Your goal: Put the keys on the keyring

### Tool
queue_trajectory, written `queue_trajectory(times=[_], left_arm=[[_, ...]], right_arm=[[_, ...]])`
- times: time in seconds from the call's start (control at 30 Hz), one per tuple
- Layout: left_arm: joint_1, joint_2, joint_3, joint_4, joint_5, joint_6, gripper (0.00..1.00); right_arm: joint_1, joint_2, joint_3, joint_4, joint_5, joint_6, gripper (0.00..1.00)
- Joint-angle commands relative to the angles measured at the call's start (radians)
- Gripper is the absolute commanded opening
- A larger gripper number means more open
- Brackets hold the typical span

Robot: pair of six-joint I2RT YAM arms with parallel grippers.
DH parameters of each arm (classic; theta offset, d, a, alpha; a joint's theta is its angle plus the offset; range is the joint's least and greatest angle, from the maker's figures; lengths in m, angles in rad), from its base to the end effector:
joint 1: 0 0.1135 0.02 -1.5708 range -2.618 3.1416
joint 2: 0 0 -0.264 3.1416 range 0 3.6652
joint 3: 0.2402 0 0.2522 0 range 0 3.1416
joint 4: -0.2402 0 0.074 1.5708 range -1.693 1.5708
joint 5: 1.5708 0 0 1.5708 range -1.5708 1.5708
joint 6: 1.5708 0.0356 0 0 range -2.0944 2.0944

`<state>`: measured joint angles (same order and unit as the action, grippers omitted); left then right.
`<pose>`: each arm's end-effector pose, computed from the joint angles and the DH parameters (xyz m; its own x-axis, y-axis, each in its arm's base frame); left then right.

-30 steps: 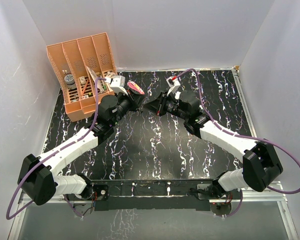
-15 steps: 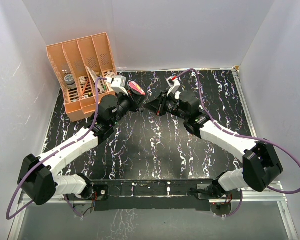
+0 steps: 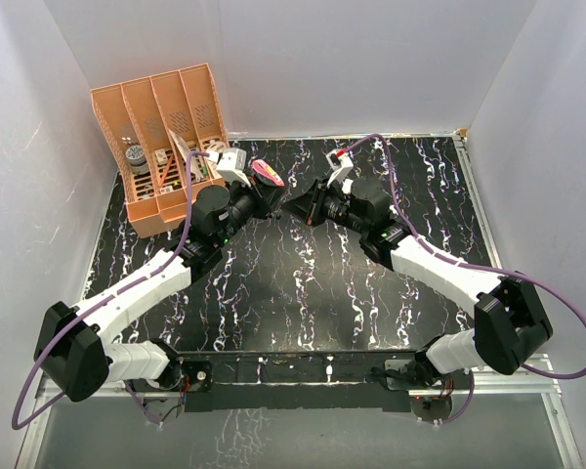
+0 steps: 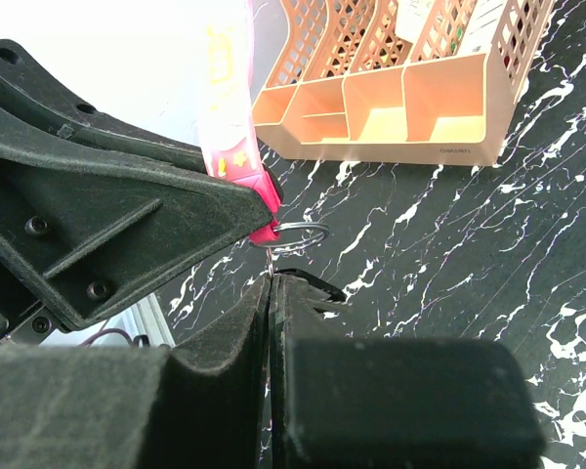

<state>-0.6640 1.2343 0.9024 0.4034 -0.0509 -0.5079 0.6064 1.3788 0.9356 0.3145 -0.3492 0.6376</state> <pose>0.2321 -0.1793 0.3474 -0.2307 -0.4362 -0.8698 0.5302 0.6931 -0.4883 0.2586 0.1942 0.3080 -0.5695 0.2857 -0.7707 -0.5916 0.5086 0.6256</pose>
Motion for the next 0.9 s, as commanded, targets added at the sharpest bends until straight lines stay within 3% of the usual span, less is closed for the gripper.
queue_trajectory(times=[0.0, 0.87], left_arm=[[-0.002, -0.042, 0.021, 0.01, 0.01, 0.011, 0.0], [-0.002, -0.036, 0.047, -0.02, 0.01, -0.03, 0.0]], right_arm=[[-0.005, -0.018, 0.047, 0.038, 0.015, 0.0, 0.0], [-0.008, 0.012, 0.045, 0.044, 0.026, 0.011, 0.0]])
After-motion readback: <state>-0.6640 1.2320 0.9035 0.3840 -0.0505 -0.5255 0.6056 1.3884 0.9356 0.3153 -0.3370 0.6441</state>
